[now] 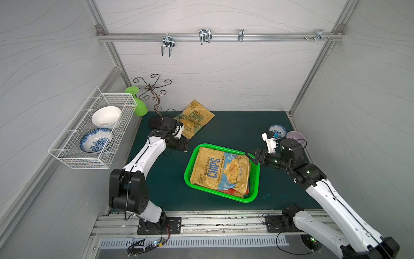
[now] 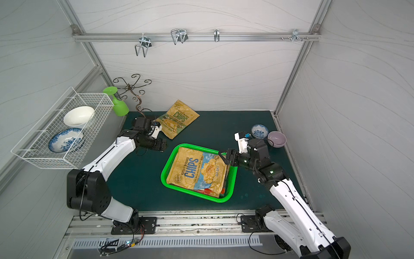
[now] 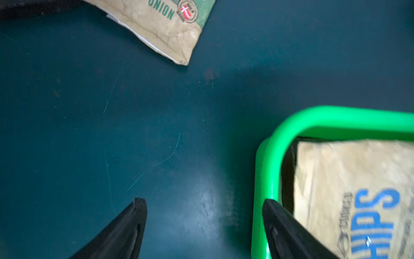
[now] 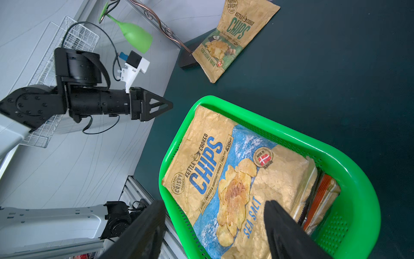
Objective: Put the potato chips into the basket
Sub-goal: Place the potato chip in the basket, then pick up the potato chip from the center of the board.
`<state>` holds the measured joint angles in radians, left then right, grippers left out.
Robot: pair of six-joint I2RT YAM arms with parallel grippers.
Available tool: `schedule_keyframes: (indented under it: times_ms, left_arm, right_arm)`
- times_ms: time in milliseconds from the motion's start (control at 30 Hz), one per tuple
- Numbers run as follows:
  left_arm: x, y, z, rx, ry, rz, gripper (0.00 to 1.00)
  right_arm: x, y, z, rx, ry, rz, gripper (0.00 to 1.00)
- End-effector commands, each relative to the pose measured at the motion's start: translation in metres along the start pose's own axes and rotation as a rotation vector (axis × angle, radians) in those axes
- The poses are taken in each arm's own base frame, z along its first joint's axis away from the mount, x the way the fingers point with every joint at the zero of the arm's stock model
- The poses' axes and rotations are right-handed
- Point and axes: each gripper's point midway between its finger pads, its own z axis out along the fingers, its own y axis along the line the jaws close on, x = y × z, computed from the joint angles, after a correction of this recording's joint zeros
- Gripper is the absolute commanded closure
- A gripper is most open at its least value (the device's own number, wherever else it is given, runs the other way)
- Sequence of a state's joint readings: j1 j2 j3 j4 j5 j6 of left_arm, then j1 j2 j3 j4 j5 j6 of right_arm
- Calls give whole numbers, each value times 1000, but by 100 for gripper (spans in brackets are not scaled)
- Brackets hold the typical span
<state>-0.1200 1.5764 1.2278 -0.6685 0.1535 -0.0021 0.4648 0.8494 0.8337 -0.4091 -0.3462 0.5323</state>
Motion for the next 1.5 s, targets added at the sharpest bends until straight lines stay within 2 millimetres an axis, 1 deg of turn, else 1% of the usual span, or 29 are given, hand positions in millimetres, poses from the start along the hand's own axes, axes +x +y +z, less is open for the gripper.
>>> schedule_keyframes:
  times_ms: [0, 100, 233, 467, 633, 867, 1033, 1200, 1467]
  left_arm:
    - [-45, 20, 11, -12, -130, -175, 17]
    - [-56, 33, 33, -25, -143, -239, 19]
    - [-71, 48, 55, -66, -168, -278, 23]
    - [-94, 56, 81, -69, -181, -321, 24]
    - [-104, 63, 99, -87, -168, -350, 24]
    - [-112, 69, 120, -81, -162, -401, 26]
    - [-118, 76, 131, -108, -164, -421, 29]
    - [-123, 77, 144, -99, -150, -437, 31]
    - [-131, 76, 154, -77, -146, -474, 41]
  right_arm:
    - [-1, -2, -6, 19, -20, 6, 27]
    - [0, -3, -9, 24, -29, 7, 28]
    - [5, -3, -11, 16, -23, 11, 29]
    - [11, -7, -17, 33, -30, 7, 29]
    - [14, -9, -18, 41, -31, 15, 29]
    - [16, -9, -22, 48, -32, 10, 30]
    - [17, -8, -27, 53, -36, 2, 30]
    - [16, -9, -33, 72, -43, -9, 30]
    - [16, -7, -38, 75, -49, -13, 30]
